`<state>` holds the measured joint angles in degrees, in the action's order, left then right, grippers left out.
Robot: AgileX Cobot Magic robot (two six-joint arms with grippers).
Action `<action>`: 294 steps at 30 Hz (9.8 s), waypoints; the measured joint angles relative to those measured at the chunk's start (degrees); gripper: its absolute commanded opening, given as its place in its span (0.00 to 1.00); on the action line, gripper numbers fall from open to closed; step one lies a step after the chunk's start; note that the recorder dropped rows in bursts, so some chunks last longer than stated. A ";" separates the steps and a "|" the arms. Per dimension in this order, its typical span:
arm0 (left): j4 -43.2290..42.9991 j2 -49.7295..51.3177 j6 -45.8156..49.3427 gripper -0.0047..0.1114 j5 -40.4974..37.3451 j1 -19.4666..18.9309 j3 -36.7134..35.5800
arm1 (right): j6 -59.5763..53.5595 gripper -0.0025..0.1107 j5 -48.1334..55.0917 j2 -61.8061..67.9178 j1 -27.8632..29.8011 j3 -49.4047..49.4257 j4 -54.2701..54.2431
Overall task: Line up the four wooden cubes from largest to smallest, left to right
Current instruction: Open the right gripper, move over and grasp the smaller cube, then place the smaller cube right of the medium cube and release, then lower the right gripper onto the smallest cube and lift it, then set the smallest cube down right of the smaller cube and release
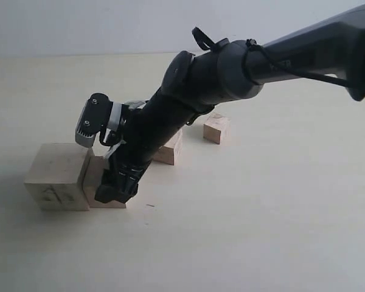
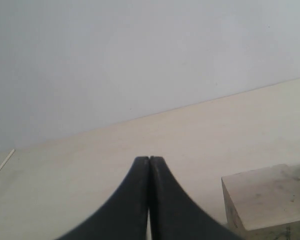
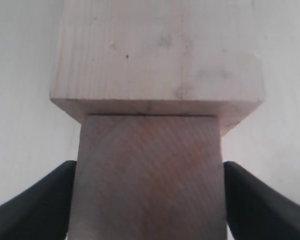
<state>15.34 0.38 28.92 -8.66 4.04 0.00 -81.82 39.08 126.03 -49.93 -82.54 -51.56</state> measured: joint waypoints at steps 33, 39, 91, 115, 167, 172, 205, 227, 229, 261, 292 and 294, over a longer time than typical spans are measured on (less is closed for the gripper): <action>0.00 0.00 0.00 0.04 0.00 0.00 0.00 | 66.36 0.78 3.04 -19.92 0.00 2.51 53.77; 0.00 0.00 0.00 0.04 0.00 0.00 0.00 | 69.81 0.78 -2.08 -11.85 0.12 2.67 57.25; 0.00 0.00 0.00 0.04 0.00 0.00 0.00 | 20.58 0.02 -7.52 -10.41 0.34 15.60 16.55; 0.00 0.00 0.00 0.04 0.00 0.00 0.00 | 19.46 0.14 -7.40 -5.99 -1.33 9.68 20.98; 0.00 0.00 0.00 0.04 0.00 0.00 0.00 | 87.62 0.86 -11.78 -10.08 9.66 11.92 68.01; 0.00 0.00 0.00 0.04 0.00 0.00 0.00 | 87.62 0.41 -12.52 -7.30 10.67 11.92 69.36; 0.00 0.00 0.00 0.04 0.00 0.00 0.00 | 85.89 0.14 -8.44 -20.54 11.09 11.92 58.11; 0.00 0.00 0.00 0.04 0.00 0.00 0.00 | 108.58 0.77 -20.84 -6.87 14.31 11.92 59.88; 0.00 0.00 0.00 0.04 0.00 0.00 0.00 | 108.71 0.74 -22.74 -5.41 14.40 11.92 59.88; 0.00 0.00 0.00 0.04 0.00 0.00 0.00 | 15.63 0.02 16.06 -15.55 14.40 11.21 20.85; 0.00 0.00 0.00 0.04 0.00 0.00 0.00 | -4.85 0.20 8.84 -4.06 8.71 6.46 15.15; 0.00 0.00 0.00 0.04 0.00 0.00 0.00 | -4.85 0.30 8.59 -4.06 8.71 6.37 15.15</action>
<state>15.34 0.38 28.92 -8.66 4.04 0.00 -86.67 47.67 121.97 -41.22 -76.18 -36.41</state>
